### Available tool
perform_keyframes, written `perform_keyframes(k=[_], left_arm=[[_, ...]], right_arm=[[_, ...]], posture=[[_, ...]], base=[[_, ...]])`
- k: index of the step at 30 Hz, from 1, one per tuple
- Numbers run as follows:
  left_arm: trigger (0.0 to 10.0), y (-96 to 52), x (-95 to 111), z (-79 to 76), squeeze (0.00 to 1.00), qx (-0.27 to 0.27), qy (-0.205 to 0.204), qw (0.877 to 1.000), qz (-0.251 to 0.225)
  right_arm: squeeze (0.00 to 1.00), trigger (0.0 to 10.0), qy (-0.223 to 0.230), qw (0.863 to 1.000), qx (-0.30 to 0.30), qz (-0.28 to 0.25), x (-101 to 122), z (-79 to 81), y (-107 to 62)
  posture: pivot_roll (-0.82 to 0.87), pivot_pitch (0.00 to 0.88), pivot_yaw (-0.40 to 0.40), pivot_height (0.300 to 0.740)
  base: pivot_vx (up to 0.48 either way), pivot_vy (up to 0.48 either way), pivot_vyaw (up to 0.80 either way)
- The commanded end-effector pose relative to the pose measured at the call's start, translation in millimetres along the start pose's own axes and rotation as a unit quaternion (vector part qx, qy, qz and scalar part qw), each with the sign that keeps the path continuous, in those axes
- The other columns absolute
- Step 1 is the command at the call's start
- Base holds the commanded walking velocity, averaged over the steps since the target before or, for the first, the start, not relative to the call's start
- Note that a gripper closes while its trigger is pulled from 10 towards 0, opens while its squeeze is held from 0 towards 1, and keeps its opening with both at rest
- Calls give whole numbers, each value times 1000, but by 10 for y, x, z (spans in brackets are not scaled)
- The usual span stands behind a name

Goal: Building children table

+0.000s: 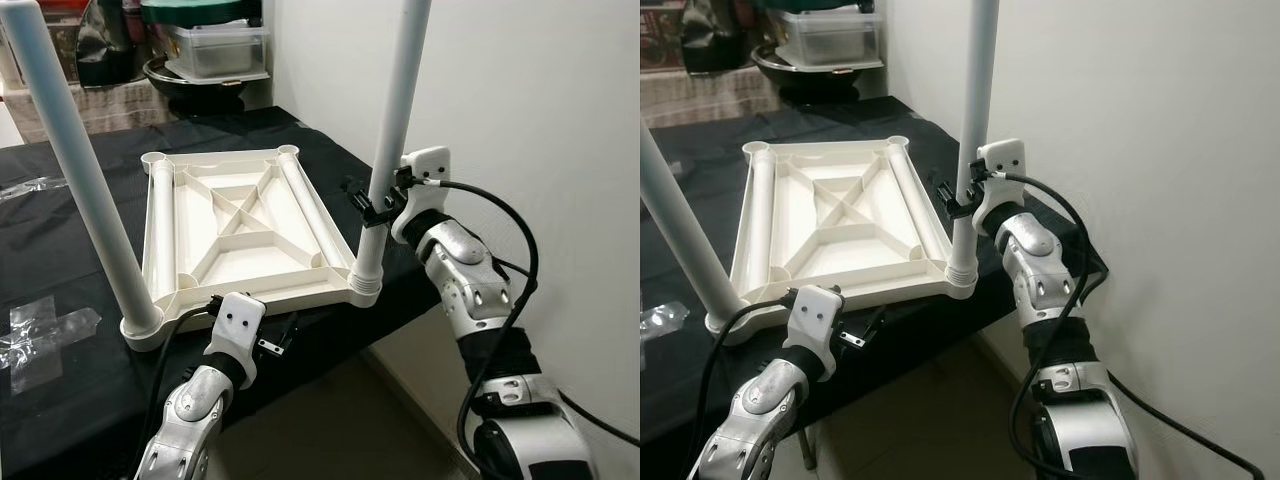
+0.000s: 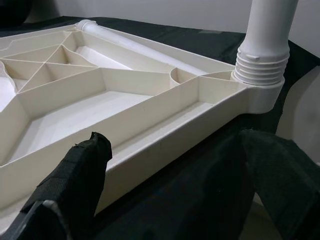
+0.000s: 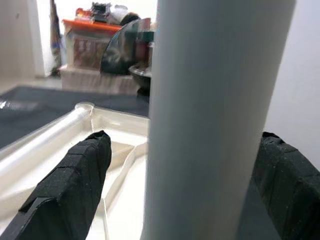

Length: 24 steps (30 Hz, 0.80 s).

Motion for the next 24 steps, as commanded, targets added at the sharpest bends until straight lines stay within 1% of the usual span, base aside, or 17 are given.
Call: perform_keyframes(k=[1,2,3,4,5,9,10,14,16,19,24], left_arm=[[10000,0,-29,-14,0,-4,3,1000,4],[10000,0,-29,-14,0,-4,3,1000,4],[10000,-2,-30,-13,0,-5,4,1000,5],[10000,-2,-30,-13,0,-5,4,1000,5],[10000,2,-28,-14,0,-7,5,1000,5],[10000,5,-25,-15,0,-7,5,1000,4],[10000,4,-25,-15,0,-6,5,1000,4],[10000,4,-25,-16,0,-6,5,1000,4],[10000,-8,-30,-18,0,-4,5,1000,5],[10000,-12,-31,-19,0,-4,5,1000,5],[10000,-14,-28,-6,0,-3,5,1000,5]], right_arm=[[0,10000,-9,1000,13,-4,16,-35,9],[0,10000,-9,1000,13,-4,16,-35,9],[0,10000,-9,999,34,0,12,-36,17],[0,10000,-9,999,34,0,12,-36,17],[0,10000,-6,997,70,8,5,-37,40],[0,10000,-3,997,82,14,-8,-41,51],[0,10000,5,996,90,20,-22,-51,69],[0,10000,11,995,96,23,-30,-56,81],[0,10000,23,994,101,29,-43,-90,108],[0,10000,26,994,104,30,-46,-103,116],[0,10000,28,991,125,36,-56,-111,113]], posture=[[-11,0,-92,740],[-11,0,-92,740],[-13,0,-89,740],[-13,0,-89,740],[-12,0,-90,740],[-12,0,-90,740],[-5,0,-98,740],[-5,0,-98,740],[5,0,-104,740],[10,0,-107,740],[10,0,-107,740]], base=[[0,0,0],[0,0,0],[0,0,0],[0,0,0],[0,0,0],[0,0,0],[0,0,0],[0,0,0],[0,0,0],[0,0,0],[0,0,0]])
Point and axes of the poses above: a point about 5 cm out from each wrist's last joint towards the gripper, its own y axis pointing out of the wrist towards the gripper, its own x axis along the axis of the wrist's last joint, z = x × y, the point moved 5 cm from there along y, pointing out of the wrist towards the gripper, and after that the axes turned 7 degrees about -y, right-handed, at the moved point
